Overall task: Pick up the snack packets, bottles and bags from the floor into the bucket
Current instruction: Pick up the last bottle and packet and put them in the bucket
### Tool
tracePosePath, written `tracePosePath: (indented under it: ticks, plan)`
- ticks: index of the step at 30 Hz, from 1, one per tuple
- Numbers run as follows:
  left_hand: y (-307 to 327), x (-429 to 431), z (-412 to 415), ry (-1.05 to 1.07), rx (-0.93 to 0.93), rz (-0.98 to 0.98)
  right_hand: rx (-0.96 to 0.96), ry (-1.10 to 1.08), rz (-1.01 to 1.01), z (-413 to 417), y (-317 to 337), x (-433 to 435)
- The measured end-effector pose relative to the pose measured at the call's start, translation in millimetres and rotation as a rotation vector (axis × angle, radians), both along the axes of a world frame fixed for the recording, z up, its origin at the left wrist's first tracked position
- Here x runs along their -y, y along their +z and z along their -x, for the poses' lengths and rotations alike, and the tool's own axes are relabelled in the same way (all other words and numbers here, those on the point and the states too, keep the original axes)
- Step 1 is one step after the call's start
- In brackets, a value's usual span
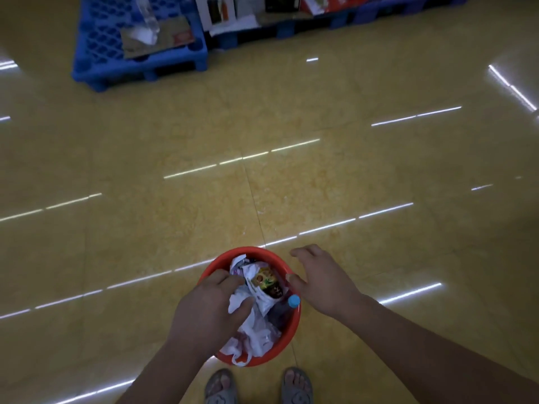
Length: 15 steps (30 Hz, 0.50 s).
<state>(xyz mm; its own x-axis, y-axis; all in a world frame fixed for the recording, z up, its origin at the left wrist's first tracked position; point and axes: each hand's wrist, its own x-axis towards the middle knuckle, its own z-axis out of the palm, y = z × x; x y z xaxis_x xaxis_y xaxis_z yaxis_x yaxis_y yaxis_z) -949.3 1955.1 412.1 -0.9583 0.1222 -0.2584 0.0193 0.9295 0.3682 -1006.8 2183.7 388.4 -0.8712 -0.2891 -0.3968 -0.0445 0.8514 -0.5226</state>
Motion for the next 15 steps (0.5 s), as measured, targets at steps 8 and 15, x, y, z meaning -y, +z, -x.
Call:
tracePosePath:
  ticks: [8, 15]
  plan:
    - [86.4, -24.4, 36.3, -0.05, -0.121, -0.011, -0.11, -0.032, -0.052, 6.5, 88.0, -30.9]
    - [159.4, -43.8, 60.9, -0.148, -0.213, -0.071, -0.19, -0.134, -0.134, -12.1, 168.6, -48.2]
